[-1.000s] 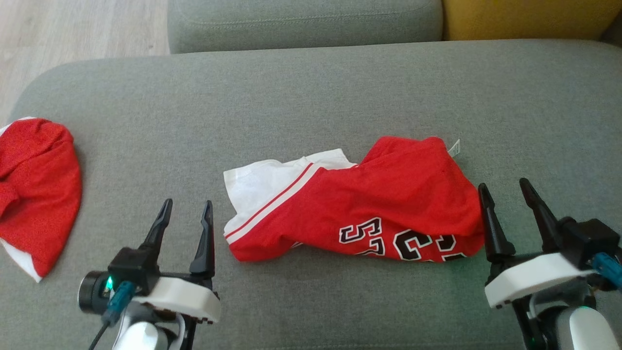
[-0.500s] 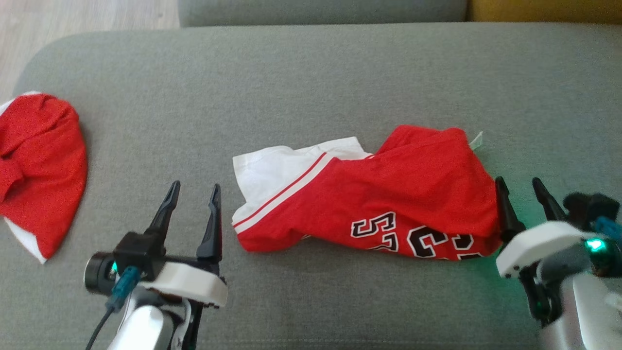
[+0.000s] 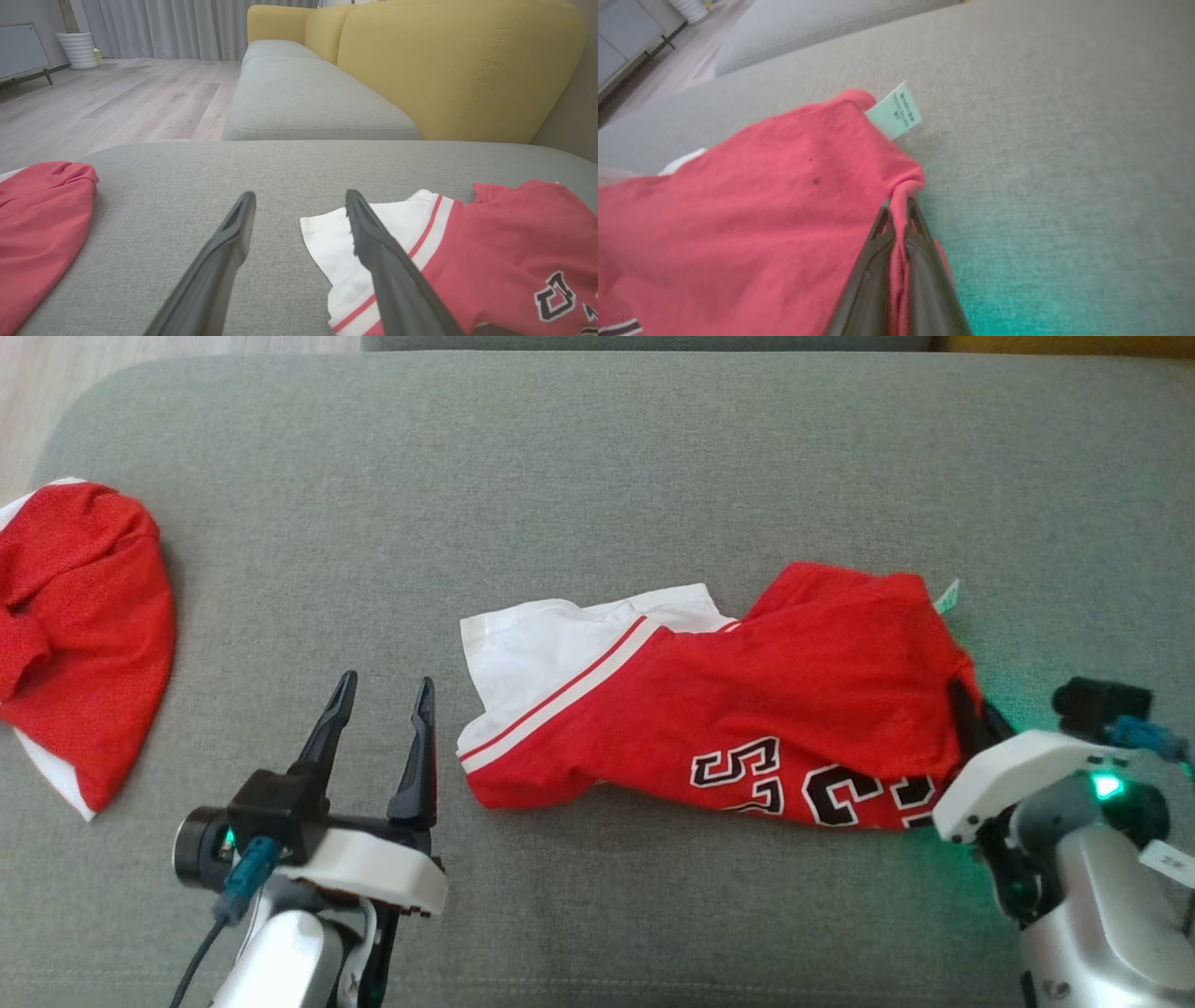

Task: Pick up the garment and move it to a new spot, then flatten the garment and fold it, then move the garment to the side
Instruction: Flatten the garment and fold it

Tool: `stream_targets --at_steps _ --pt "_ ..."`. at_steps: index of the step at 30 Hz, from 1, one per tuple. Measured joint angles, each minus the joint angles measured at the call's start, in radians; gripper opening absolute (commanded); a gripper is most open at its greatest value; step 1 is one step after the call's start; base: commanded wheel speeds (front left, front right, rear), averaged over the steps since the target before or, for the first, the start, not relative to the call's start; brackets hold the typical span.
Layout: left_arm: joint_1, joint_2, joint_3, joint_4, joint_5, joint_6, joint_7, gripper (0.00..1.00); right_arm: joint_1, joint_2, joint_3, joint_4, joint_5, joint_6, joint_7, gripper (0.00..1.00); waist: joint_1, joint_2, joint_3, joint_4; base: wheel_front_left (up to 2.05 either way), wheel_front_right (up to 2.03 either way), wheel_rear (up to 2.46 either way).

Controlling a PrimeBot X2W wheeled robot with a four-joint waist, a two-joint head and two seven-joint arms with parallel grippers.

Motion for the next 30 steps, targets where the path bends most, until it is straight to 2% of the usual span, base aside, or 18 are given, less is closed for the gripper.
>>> stream_targets --at_steps 5,9,11,15,16,22,25,30 --pt "-0.001 -0.001 0.000 0.001 0.000 -0.001 -0.007 1.00 0.006 0.001 -0.063 -0.088 -0.004 0.000 -0.057 0.00 0.0000 0.0000 0.001 -0.010 0.00 0.00 0.00" --pt "-0.001 -0.002 0.001 0.001 0.000 -0.001 -0.007 1.00 0.036 0.002 -0.116 -0.182 -0.059 0.000 -0.082 0.00 0.0000 0.0000 0.001 -0.015 0.00 0.00 0.00" --pt "-0.001 -0.002 0.001 0.001 0.000 -0.001 -0.007 1.00 0.049 0.002 -0.112 -0.227 -0.092 0.000 -0.083 0.00 0.0000 0.0000 0.001 -0.017 0.00 0.00 0.00" --pt "-0.001 -0.002 0.001 0.001 0.000 -0.009 -0.008 1.00 0.072 0.008 0.008 -0.305 -0.144 0.000 -0.047 0.00 0.0000 0.0000 0.000 -0.019 0.00 0.00 0.00" --pt "-0.001 -0.002 0.001 0.001 0.000 -0.009 -0.008 1.00 0.072 0.008 0.008 -0.305 -0.144 0.000 -0.047 0.00 0.0000 0.0000 0.000 -0.019 0.00 0.00 0.00" --pt "-0.002 -0.002 0.001 0.001 0.000 -0.009 -0.008 1.00 0.173 0.019 0.203 -0.321 -0.169 0.000 0.067 0.00 0.0000 0.0000 0.007 -0.019 0.00 0.00 0.00" --pt "-0.002 -0.003 0.001 0.002 0.000 -0.009 -0.008 1.00 0.209 0.019 0.253 -0.301 -0.168 0.000 0.107 0.00 0.0000 0.0000 0.009 -0.018 0.00 0.00 0.00" --pt "-0.005 -0.003 0.001 0.006 0.000 -0.010 -0.008 1.00 0.228 0.019 0.261 -0.297 -0.158 0.000 0.114 0.00 0.0000 0.0000 0.008 -0.019 0.00 0.00 0.00"
